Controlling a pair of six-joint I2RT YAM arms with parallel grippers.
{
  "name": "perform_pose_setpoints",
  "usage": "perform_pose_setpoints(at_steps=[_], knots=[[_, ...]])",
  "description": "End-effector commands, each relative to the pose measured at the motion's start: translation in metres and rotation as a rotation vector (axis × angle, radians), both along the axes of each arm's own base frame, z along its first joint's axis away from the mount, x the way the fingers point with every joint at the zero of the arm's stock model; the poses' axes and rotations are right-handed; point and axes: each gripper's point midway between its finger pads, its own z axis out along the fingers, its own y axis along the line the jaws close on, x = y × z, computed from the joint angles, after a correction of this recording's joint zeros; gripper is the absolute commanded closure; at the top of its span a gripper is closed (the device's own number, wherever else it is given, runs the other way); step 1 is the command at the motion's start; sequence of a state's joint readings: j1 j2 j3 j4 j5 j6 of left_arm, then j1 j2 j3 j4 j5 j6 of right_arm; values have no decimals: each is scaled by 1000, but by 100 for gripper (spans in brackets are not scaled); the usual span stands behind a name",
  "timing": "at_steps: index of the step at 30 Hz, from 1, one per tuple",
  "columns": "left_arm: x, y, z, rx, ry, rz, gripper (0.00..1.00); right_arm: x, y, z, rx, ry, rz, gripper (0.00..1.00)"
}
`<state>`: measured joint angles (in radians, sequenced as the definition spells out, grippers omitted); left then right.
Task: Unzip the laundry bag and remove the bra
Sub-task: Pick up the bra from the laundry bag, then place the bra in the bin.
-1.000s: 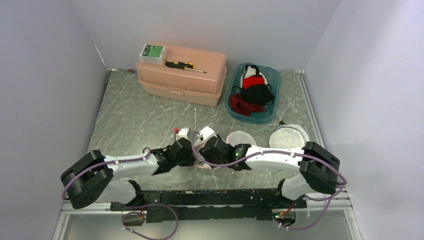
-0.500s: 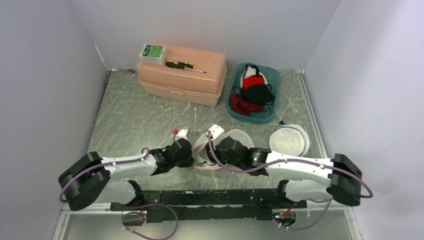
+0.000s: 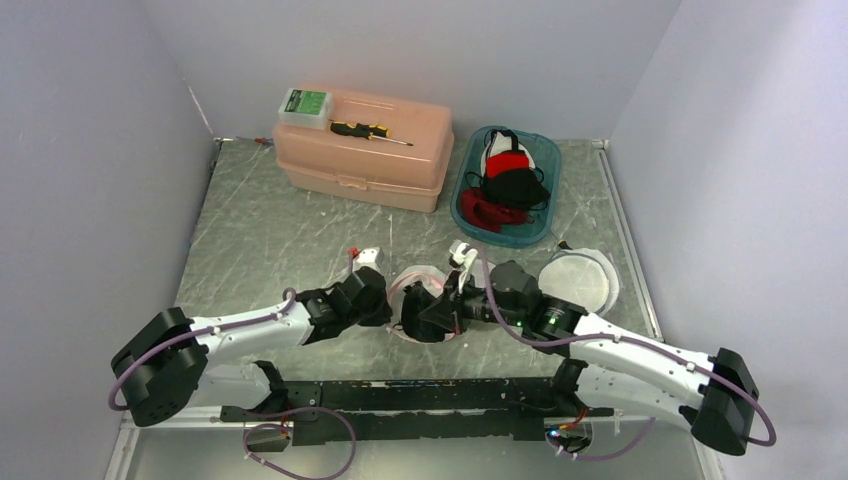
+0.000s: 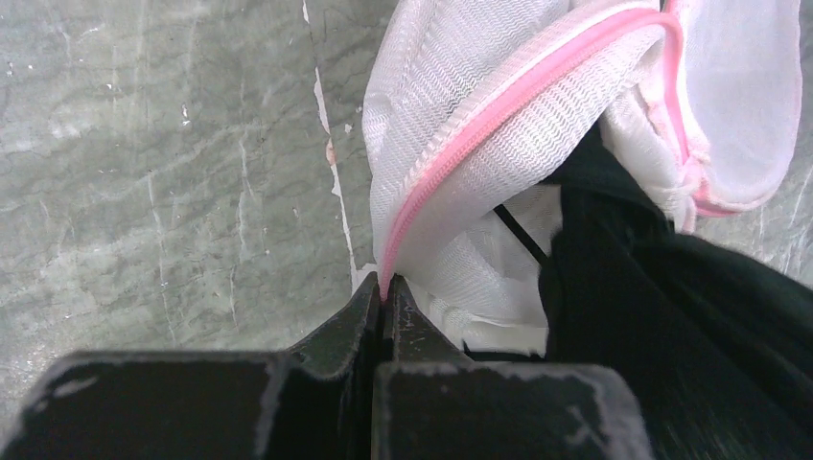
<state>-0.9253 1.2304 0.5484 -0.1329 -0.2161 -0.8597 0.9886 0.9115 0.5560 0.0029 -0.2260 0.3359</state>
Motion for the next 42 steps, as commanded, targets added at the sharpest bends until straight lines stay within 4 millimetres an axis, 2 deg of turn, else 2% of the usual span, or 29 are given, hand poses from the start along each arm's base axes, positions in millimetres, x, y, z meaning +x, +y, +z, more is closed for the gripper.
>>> perform_pose_setpoints(at_steps=[1,9,13,15,19,22,26,30,33,38,42], knots=[[9,-5,20,-21,-36,16,97,-22,8,65,239,-19,158,100],[11,-6,23,-16,-37,19,97,-27,-10,130,348,-99,208,100],[11,-5,24,-17,-33,27,97,-29,-22,169,397,-175,198,100],[10,-4,25,-17,-32,27,97,-26,-30,198,421,-246,158,100],[10,-3,28,-13,-35,28,97,-7,-46,229,372,-337,24,100],[10,-1,28,-7,-38,29,97,14,-61,257,338,-402,-112,100],[9,0,27,2,-32,29,97,59,-90,286,242,-477,-390,100],[7,1,25,6,-22,29,97,108,-126,300,97,-537,-699,100],[6,2,25,5,-23,29,97,137,-142,309,-16,-612,-854,100],[7,3,28,-1,-37,31,97,174,-150,332,-104,-686,-979,100],[8,-1,28,-6,-36,21,97,213,-162,343,-141,-691,-1051,100]])
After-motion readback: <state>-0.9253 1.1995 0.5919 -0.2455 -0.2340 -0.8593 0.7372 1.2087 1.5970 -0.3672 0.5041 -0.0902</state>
